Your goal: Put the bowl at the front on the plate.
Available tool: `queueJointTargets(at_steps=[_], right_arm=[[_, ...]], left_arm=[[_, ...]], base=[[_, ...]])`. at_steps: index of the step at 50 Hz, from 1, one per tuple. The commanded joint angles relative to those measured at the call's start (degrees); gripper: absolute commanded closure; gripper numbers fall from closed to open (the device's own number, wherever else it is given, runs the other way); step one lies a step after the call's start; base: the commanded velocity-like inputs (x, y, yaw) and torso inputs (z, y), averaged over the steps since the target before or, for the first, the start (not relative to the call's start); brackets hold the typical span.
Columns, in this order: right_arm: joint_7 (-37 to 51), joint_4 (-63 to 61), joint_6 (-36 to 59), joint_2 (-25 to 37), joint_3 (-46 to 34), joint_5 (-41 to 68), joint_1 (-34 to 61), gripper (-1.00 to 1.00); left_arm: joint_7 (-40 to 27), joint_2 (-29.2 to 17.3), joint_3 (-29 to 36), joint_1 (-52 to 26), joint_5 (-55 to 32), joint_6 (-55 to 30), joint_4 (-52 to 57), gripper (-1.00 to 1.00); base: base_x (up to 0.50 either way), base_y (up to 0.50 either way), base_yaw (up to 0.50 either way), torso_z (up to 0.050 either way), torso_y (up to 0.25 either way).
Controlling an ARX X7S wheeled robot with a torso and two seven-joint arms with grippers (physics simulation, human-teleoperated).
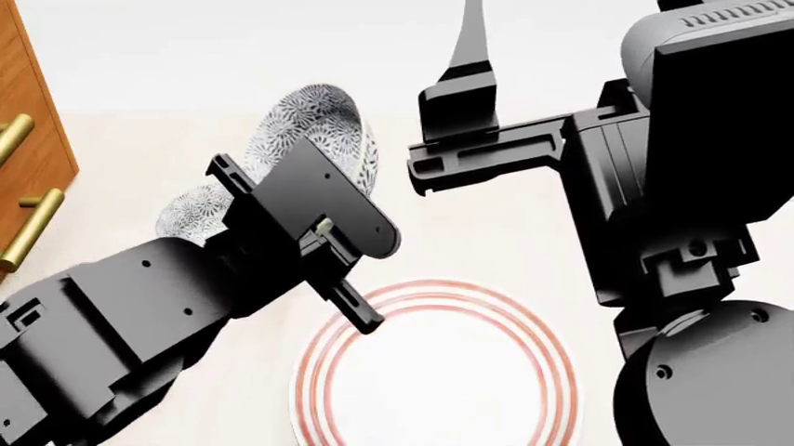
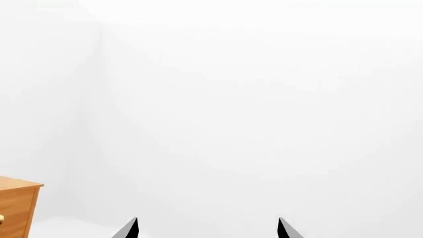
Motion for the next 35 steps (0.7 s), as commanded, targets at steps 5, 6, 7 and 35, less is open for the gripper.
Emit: queueJointTargets(at_steps=[5,6,7,35], right_arm=[[-0.4,-0.2,-0.4,-0.1,0.2,1.0,0.5,-1.00],[-0.1,-0.3,-0.5,-0.1,0.4,0.7,0.6,-1.00],[0.1,-0.3,-0.4,-0.1,0.5,0.9,0.7,-1.00],[0.1,-1.0,-0.5,0.6,0.6,1.9,0.9,-1.00]], left_arm=[[2.9,3.5,2.8,-1.7,4.2,4.1,-8.8,1.00],[3.1,3.8,3.2,-1.9,4.8,4.6,-9.7,1.00],[3.3,4.0,3.3,-1.9,4.8,4.8,-10.1,1.00],[10.1,10.8,7.8,-5.6,8.5,12.1,-23.8,1.00]], base=[[0.00,0.00,0.00,0.000,0.000],[0.00,0.00,0.00,0.000,0.000],[0.00,0.00,0.00,0.000,0.000],[0.00,0.00,0.00,0.000,0.000]])
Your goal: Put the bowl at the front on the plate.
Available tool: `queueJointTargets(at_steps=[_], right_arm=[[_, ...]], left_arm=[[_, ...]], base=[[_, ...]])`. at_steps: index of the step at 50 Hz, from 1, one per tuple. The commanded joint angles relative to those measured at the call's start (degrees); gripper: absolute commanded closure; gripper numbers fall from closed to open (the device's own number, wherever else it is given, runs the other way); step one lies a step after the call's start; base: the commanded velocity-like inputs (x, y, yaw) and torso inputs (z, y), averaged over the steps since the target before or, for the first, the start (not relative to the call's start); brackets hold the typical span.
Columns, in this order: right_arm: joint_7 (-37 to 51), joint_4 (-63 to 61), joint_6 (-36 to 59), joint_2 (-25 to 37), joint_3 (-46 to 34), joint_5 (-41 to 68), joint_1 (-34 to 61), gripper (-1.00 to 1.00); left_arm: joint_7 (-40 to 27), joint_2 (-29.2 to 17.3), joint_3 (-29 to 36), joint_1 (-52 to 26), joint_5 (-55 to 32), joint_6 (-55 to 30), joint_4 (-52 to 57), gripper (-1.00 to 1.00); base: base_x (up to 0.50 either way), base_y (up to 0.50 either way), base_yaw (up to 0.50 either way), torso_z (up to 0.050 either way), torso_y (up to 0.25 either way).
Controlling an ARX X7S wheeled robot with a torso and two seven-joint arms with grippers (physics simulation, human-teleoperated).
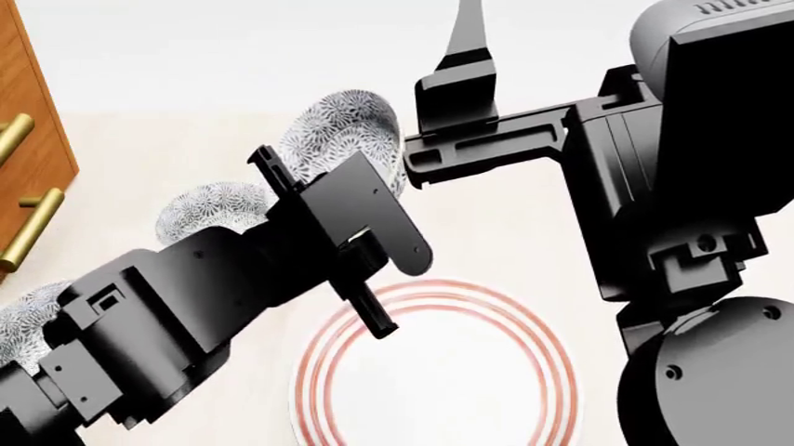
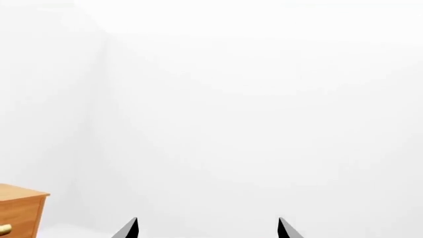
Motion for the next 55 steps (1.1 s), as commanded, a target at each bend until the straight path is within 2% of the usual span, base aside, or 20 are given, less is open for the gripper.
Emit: queueJointTargets(at_steps=[1,6,14,20,55], right_arm=[[0.0,-0.5,-0.2,0.4,0.1,0.4,-0.3,-1.00],[0.1,-0.7,-0.3,0.5,0.2,0.6,-0.4,-1.00],[0.2,-1.1,-0.1,0.6,0.1,0.9,-0.4,-1.00],[0.0,-0.9,-0.7,0.6,0.1,0.8,-0.7,-1.00],[-0.7,-0.5,-2.5,1.1,-0.3,0.7,-1.4,-1.00]], left_arm=[[2.9,3.3,1.4,-2.0,1.4,3.1,-5.8,1.00],[3.4,3.9,5.5,-3.0,-0.6,4.8,-8.3,1.00],[2.8,3.9,16.5,-5.6,-7.8,6.1,-9.4,1.00],[3.3,3.9,20.8,-6.6,-10.8,6.0,-9.5,1.00],[9.5,3.9,22.5,-6.1,-5.5,4.0,-5.1,1.00]], base=[[0.00,0.00,0.00,0.000,0.000],[0.00,0.00,0.00,0.000,0.002],[0.00,0.00,0.00,0.000,0.000],[0.00,0.00,0.00,0.000,0.000],[0.00,0.00,0.00,0.001,0.001]])
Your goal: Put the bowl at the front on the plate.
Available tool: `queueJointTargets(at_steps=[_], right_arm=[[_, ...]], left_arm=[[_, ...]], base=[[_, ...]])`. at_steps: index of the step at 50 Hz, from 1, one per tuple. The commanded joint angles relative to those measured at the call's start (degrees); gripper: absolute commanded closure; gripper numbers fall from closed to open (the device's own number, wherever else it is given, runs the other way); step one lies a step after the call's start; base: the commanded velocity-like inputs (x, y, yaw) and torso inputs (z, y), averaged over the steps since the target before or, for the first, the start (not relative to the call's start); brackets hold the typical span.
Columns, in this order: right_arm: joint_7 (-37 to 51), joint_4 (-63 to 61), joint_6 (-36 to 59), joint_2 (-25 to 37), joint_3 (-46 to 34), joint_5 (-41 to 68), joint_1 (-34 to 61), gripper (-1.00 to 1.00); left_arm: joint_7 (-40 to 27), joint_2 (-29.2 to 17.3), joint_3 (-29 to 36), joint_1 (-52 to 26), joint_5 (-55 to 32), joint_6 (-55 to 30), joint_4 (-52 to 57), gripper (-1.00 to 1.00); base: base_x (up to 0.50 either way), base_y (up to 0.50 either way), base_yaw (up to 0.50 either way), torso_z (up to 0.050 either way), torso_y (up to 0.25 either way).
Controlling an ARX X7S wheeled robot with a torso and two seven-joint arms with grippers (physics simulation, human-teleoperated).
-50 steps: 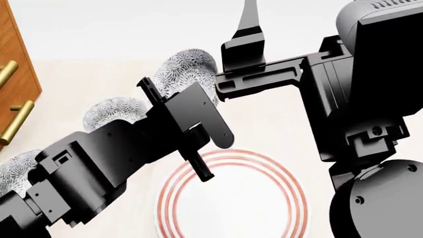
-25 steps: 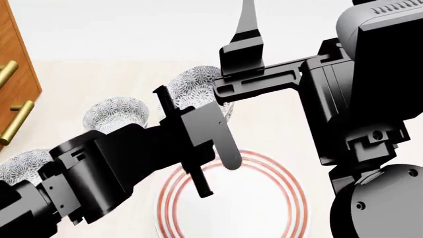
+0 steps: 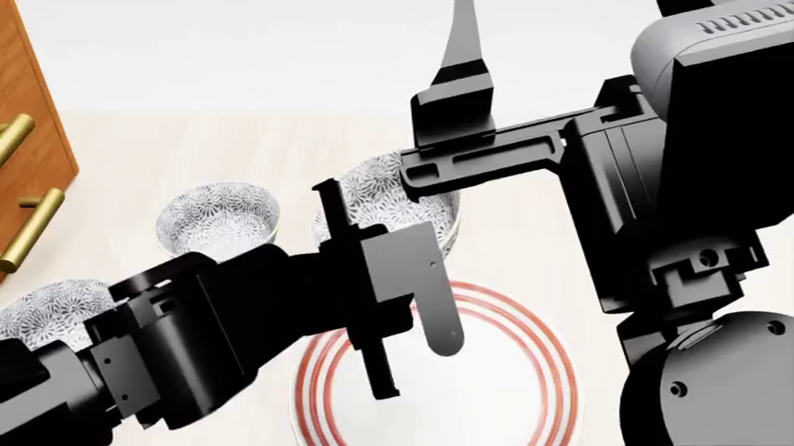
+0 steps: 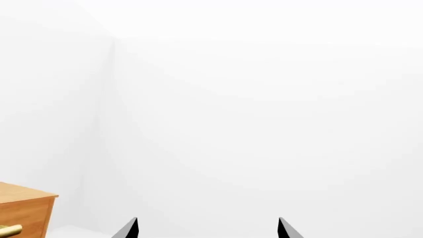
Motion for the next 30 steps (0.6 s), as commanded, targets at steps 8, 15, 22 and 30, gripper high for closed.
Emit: queueJointTargets(at_steps=[8,15,22,30], right_arm=[[-0.2,0.0,-0.4,0.4,-0.4,0.0,0.1,-1.00],[-0.1,0.0,-0.7,0.4,-0.5,0.0,-0.2,-1.00],[0.0,-0.1,-0.9,0.4,-0.4,0.1,-0.4,-1.00],[-0.4,0.6,-1.5,0.2,-1.2,-0.5,-0.4,-1.00]], left_arm=[[3.6,0.1,-0.1,-0.2,2.9,-0.1,1.0,1.00],[4.5,0.1,0.1,0.0,4.7,-0.5,2.1,1.00],[5.2,0.1,0.0,-0.1,4.9,-1.0,2.2,1.00],[7.0,0.1,0.1,0.3,5.8,-1.4,2.3,1.00]], base=[[0.00,0.00,0.00,0.000,0.000],[0.00,0.00,0.00,0.000,0.000],[0.00,0.00,0.00,0.000,0.000],[0.00,0.00,0.00,0.000,0.001]])
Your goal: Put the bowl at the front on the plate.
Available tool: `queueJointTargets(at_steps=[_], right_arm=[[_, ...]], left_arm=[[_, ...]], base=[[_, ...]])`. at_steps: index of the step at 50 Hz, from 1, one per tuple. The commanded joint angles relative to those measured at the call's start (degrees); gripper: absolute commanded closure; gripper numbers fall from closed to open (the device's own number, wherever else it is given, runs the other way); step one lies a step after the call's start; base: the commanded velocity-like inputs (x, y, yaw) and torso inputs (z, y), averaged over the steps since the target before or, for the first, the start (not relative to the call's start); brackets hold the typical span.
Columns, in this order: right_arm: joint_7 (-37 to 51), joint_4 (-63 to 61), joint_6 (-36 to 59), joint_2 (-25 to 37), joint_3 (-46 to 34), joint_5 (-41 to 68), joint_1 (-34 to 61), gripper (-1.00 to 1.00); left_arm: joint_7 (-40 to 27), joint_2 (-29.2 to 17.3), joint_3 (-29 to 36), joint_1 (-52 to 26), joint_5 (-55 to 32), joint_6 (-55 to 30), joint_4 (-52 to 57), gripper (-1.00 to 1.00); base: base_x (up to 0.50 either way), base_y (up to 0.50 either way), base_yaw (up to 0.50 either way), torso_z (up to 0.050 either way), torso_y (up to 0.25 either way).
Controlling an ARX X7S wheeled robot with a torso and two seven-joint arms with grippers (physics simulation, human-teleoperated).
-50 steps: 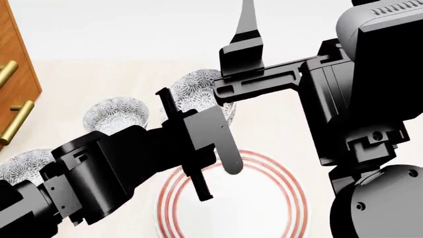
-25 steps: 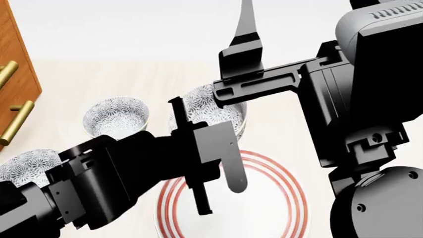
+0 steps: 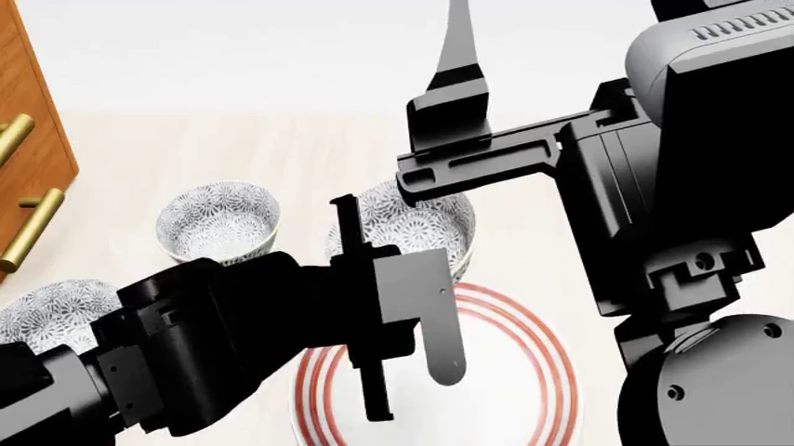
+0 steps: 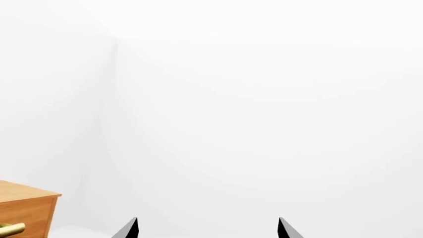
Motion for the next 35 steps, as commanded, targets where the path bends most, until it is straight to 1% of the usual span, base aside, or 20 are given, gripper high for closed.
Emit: queueJointTargets(at_steps=[1,18,28,35], right_arm=[[-0.3,0.7,-0.7,-0.2,-0.7,-0.5,-0.1,-1.00],[-0.9,1.8,-1.8,-0.4,-1.5,-1.1,-0.1,-1.00],[-0.9,1.9,-2.3,0.0,-2.4,-2.2,-0.5,-1.00],[-0.8,1.4,-2.3,0.1,-1.6,-1.2,-0.7,-1.00]], left_arm=[[2.0,0.0,-0.3,0.3,1.9,-0.5,0.6,1.00],[2.6,0.0,-0.3,0.5,2.2,-1.4,3.3,1.00],[3.0,0.0,-0.4,0.7,0.9,-1.7,4.7,1.00],[3.0,0.0,-0.3,1.2,1.2,-1.7,5.2,1.00]], base=[[0.00,0.00,0.00,0.000,0.000],[0.00,0.00,0.00,0.000,0.000],[0.00,0.00,0.00,0.000,0.001],[0.00,0.00,0.00,0.000,0.000]])
